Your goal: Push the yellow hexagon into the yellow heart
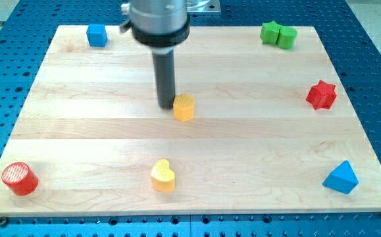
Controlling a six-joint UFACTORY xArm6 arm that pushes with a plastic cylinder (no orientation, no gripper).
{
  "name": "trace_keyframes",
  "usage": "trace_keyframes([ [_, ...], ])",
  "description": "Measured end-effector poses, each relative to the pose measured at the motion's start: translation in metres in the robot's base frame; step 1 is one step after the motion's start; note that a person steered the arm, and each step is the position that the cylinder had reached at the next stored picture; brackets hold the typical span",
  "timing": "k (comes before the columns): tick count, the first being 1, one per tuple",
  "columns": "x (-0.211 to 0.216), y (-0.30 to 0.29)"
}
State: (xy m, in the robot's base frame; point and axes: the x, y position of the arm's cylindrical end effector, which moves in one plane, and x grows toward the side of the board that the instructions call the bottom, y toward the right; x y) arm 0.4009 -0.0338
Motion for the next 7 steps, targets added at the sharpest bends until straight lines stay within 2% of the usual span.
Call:
trace_keyframes([
  [1,0.003,0.002],
  [2,0.068,0.001],
  [3,0.029,0.011],
  [4,0.035,0.037],
  [5,0.083,0.039],
  [6,0.104,0.039],
  [7,0.112,0.086],
])
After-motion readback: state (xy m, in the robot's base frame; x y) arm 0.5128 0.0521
